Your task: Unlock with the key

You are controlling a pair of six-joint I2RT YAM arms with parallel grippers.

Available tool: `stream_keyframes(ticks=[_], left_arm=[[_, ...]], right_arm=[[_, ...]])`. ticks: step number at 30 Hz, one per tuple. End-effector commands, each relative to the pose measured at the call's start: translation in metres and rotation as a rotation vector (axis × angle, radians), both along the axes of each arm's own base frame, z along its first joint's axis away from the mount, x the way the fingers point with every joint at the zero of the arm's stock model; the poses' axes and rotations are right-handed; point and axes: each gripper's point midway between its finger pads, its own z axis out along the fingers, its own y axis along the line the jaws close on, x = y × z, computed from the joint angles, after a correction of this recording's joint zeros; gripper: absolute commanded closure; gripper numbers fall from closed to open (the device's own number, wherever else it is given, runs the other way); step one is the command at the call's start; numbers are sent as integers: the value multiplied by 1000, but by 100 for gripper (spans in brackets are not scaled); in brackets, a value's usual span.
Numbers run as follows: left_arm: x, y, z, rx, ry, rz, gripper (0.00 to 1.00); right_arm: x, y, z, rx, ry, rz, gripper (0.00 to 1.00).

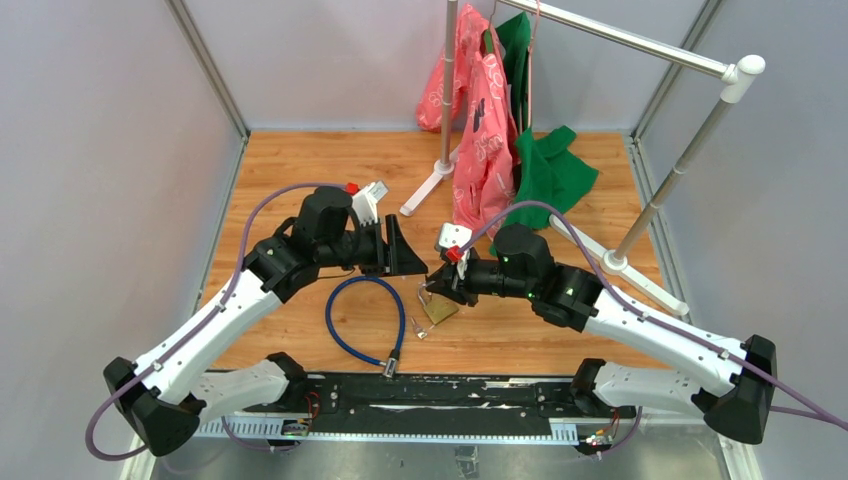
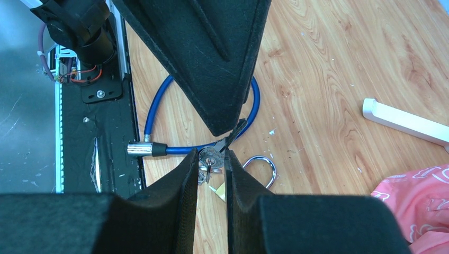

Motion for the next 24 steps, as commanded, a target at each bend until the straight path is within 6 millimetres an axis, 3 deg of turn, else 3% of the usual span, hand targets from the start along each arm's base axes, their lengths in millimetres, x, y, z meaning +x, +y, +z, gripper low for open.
stream_keyframes(ticks=[1, 19, 24], left_arm=[[3, -8, 14, -24, -30, -5, 47], [4, -19, 6, -5, -17, -1, 63], [7, -23, 4, -17, -5, 11, 72]], right_arm=[[-1, 2, 13, 11, -35, 7, 85], [0, 1, 13, 12, -50, 3, 86], [-1, 1, 12, 12, -49, 5, 86]])
